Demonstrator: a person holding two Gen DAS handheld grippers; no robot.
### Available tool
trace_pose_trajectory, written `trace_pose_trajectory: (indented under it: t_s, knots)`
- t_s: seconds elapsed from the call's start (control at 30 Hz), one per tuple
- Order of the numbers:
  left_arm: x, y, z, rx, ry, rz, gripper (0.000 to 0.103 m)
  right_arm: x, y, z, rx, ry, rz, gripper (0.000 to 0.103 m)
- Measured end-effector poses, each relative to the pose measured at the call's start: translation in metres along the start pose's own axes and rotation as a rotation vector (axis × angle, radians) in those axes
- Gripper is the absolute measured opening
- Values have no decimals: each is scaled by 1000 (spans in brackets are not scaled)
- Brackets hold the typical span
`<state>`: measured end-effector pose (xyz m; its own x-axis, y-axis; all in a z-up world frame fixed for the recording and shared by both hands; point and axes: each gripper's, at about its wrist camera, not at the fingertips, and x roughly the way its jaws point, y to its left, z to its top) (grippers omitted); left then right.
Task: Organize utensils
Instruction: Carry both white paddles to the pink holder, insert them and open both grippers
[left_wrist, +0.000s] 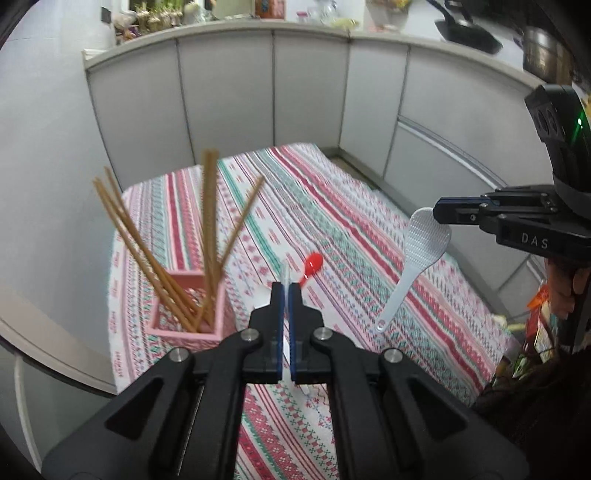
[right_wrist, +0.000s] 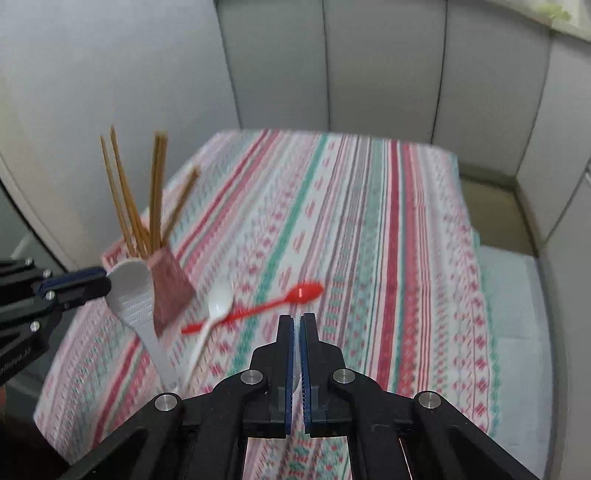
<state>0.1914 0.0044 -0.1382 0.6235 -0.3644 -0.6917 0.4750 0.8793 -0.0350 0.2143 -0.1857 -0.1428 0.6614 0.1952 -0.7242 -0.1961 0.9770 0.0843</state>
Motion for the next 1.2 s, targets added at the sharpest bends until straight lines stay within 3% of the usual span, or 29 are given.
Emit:
trace_pose_trajectory:
  t_s: [0.3,0.63,0.87,1.2]
  knots:
    - [-43,25,15,-57,-134,82,2,-28,14,33,63,-142,38,2]
    - [-60,52,19,-98,-229,209,2,-26,43,51,72,-199,94,2]
    - [-42,66,16,-101,-240,264,2,-6,64,59,77,-192,126,2]
    - [-5,85,9,-114,-170,258,2,15,79,68,89,-186,158,2]
